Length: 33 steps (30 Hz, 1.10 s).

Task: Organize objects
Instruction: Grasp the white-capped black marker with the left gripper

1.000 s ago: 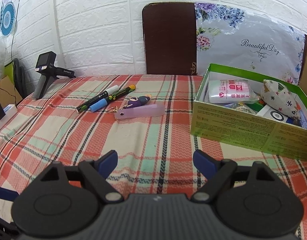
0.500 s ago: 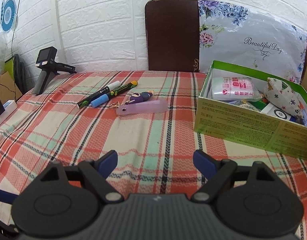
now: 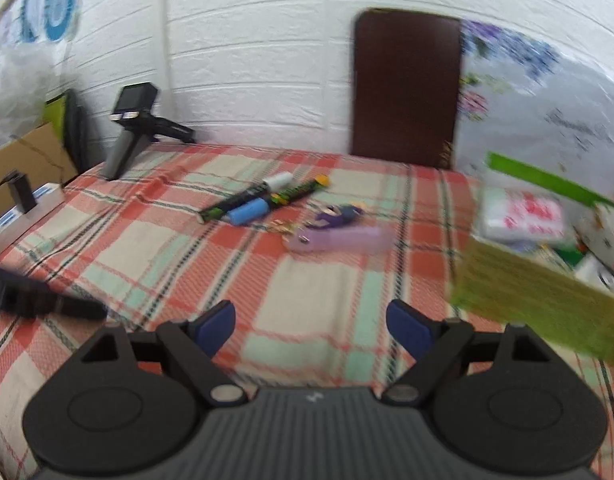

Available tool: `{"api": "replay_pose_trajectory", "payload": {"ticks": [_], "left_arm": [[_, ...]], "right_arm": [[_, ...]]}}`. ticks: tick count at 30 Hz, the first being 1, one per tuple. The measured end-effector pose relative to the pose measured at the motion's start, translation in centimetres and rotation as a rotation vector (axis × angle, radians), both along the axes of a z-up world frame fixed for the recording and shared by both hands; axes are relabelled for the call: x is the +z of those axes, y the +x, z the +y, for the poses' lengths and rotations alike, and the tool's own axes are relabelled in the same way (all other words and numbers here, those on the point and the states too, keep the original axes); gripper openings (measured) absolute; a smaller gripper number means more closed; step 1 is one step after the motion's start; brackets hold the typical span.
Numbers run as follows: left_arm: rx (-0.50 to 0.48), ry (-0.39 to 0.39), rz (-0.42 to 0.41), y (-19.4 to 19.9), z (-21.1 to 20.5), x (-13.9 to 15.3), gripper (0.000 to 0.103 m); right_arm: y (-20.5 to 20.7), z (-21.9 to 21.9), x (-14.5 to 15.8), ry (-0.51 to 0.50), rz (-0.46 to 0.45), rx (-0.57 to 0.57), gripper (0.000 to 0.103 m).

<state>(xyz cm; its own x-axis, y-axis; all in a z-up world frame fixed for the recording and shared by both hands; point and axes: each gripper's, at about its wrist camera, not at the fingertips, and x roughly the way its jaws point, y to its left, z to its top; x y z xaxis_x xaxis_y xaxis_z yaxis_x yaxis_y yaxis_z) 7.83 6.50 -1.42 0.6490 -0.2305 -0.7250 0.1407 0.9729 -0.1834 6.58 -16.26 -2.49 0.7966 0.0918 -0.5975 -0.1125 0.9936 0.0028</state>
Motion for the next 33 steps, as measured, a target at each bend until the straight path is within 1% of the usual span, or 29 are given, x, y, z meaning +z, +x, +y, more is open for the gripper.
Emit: {"api": "replay_pose_trajectory", "payload": {"ticks": [2,3,4,5,6,7,8,10,11,12,13,15,16,17,18,19,20,21,22,23,24,25,27,29,31,32,33], "left_arm": [[0.030,0.007,-0.078,2.2,0.5,1.5,0.096],[0.026,0.008,-0.108,3.6,0.5,1.9,0.096],[0.019,0.007,-0.130,5.0,0.4,2.2,0.095],[0.005,0.008,-0.151,6.4,0.2,2.2,0.088],[-0.028,0.009,-0.170,7.9,-0.1,2.1,0.084],[-0.073,0.016,-0.178,9.4,-0.5,1.8,0.077],[-0.117,0.019,-0.170,10.8,-0.9,1.3,0.074],[-0.207,0.001,-0.136,12.8,-1.7,0.1,0.072],[-0.237,0.010,-0.125,13.3,-2.2,-0.5,0.069],[-0.262,0.034,-0.128,13.6,-2.7,-1.0,0.068],[-0.282,0.068,-0.140,13.6,-3.1,-1.6,0.067],[-0.308,0.134,-0.155,13.8,-4.0,-2.8,0.059],[-0.314,0.154,-0.145,14.0,-4.4,-3.4,0.045],[-0.308,0.163,-0.117,14.6,-4.5,-4.0,0.031],[-0.292,0.157,-0.096,14.8,-4.4,-4.5,0.028],[-0.279,0.142,-0.119,14.6,-4.3,-4.6,0.025],[-0.284,0.117,-0.111,14.5,-4.2,-4.6,0.019],[-0.283,0.086,-0.099,14.2,-4.1,-4.5,0.018],[-0.280,0.061,-0.086,13.7,-4.3,-4.4,0.019],[-0.282,0.054,-0.083,12.8,-4.7,-4.2,0.023],[-0.289,0.065,-0.088,11.7,-5.1,-4.1,0.025],[-0.302,0.073,-0.094,10.5,-5.3,-3.9,0.028],[-0.305,0.081,-0.088,8.2,-5.1,-3.7,0.033],[-0.336,0.040,-0.062,6.1,-3.4,-3.5,0.052],[-0.329,0.039,-0.059,4.1,-1.3,-3.2,0.053],[-0.311,0.035,-0.057,3.3,0.0,-3.0,0.053],[-0.282,0.013,-0.041,3.1,1.4,-2.9,0.053]], "right_arm": [[1.7,1.1,0.1,-0.024,-0.021,0.058,0.085],[2.7,1.6,0.1,-0.032,-0.026,0.076,0.084],[3.9,1.9,0.2,-0.027,-0.028,0.091,0.081],[5.2,2.3,0.3,-0.013,-0.031,0.107,0.079],[6.6,2.4,0.5,-0.002,-0.033,0.122,0.073],[8.0,2.7,0.6,0.001,-0.036,0.132,0.065],[9.4,2.8,0.6,-0.001,-0.038,0.139,0.062],[12.6,2.4,0.5,0.012,-0.025,0.131,0.048],[14.2,1.9,0.4,0.042,-0.008,0.123,0.044],[15.8,1.2,0.2,0.082,0.016,0.108,0.038],[17.4,0.3,0.1,0.128,0.044,0.087,0.034],[20.0,-1.0,-0.6,0.244,0.100,0.068,0.029],[21.1,-1.3,-0.9,0.292,0.130,0.076,0.029],[22.1,-1.3,-1.5,0.333,0.159,0.079,0.029],[22.7,-1.1,-2.1,0.364,0.189,0.076,0.029],[23.4,-0.8,-2.8,0.393,0.222,0.084,0.029],[23.9,-0.1,-3.5,0.423,0.258,0.098,0.029],[24.0,0.6,-4.0,0.444,0.266,0.112,0.029],[24.1,1.3,-4.3,0.439,0.267,0.122,0.029],[23.9,2.3,-4.2,0.420,0.264,0.135,0.028],[23.5,3.2,-4.2,0.394,0.258,0.152,0.027],[23.1,4.0,-4.1,0.375,0.254,0.179,0.023],[21.4,5.4,-3.9,0.339,0.264,0.249,0.022],[19.2,6.0,-3.7,0.296,0.261,0.286,0.024],[16.8,5.7,-3.2,0.266,0.234,0.313,0.027],[15.4,5.1,-2.7,0.260,0.205,0.307,0.029],[14.0,4.5,-2.4,0.262,0.179,0.298,0.034]]}}
